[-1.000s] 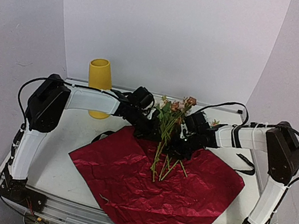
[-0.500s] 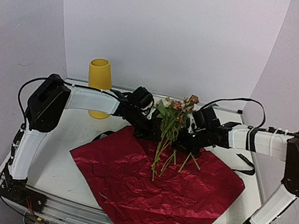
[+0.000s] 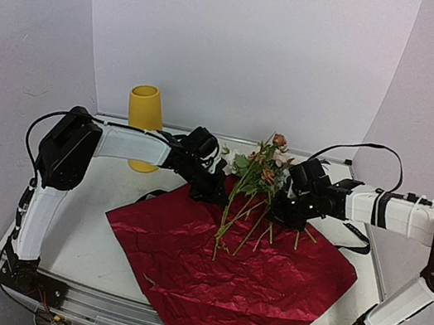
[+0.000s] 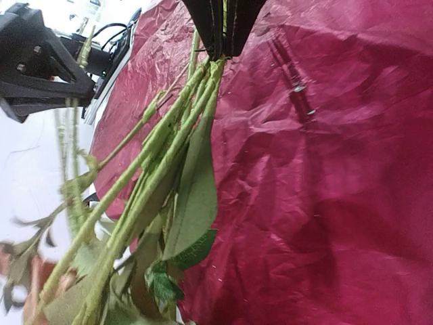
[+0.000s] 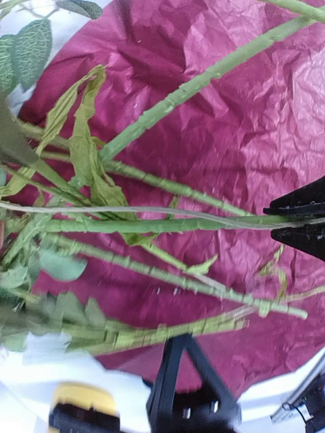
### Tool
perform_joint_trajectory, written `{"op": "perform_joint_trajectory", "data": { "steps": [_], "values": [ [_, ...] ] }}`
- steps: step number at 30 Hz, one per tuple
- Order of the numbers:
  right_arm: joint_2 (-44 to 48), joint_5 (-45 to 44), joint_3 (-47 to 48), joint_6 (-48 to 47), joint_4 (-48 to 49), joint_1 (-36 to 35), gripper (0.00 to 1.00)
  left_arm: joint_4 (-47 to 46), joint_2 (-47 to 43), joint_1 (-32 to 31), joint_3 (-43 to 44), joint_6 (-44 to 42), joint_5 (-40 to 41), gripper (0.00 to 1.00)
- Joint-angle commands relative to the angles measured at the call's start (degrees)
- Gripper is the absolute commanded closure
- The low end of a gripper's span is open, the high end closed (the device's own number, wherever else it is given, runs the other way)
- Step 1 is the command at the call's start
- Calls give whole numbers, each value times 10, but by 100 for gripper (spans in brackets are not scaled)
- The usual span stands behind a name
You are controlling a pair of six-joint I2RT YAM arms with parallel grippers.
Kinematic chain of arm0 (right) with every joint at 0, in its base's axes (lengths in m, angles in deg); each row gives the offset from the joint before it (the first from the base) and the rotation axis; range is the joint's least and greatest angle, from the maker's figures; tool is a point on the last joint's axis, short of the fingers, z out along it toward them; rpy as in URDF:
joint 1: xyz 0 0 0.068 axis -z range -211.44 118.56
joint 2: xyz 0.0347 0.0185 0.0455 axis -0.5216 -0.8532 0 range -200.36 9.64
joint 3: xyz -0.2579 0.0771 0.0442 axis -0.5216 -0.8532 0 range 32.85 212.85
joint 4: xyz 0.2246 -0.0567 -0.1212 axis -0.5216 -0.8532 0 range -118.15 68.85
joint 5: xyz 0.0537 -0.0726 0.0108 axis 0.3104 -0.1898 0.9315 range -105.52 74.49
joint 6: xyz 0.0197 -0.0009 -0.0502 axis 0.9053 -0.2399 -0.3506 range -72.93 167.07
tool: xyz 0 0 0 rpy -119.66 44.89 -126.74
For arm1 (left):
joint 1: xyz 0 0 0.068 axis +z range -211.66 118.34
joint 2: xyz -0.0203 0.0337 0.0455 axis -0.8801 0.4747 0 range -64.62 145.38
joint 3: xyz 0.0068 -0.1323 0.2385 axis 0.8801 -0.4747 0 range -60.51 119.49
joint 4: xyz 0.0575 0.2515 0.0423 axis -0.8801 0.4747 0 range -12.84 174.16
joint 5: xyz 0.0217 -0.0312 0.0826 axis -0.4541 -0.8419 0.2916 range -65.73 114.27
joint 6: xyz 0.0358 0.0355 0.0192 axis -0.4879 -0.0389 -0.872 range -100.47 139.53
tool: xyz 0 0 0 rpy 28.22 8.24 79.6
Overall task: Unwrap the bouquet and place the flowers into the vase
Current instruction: Pick up the fake flower from the wrapping paper.
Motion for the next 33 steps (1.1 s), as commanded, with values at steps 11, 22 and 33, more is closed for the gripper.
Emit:
{"op": "perform_joint_trajectory", "data": {
  "steps": [11,22,33],
  "values": [
    [-8,23,4,-46,-15,17,56,-12,-35,6,8,-6,-1,96],
    [-33,33,35,-173,-51,77,58,-11,-37,6,2,-35,7,54],
    [-101,-6,73,-285,-60,81,59,10,7,0,60,-122,61,41]
  ]
}}
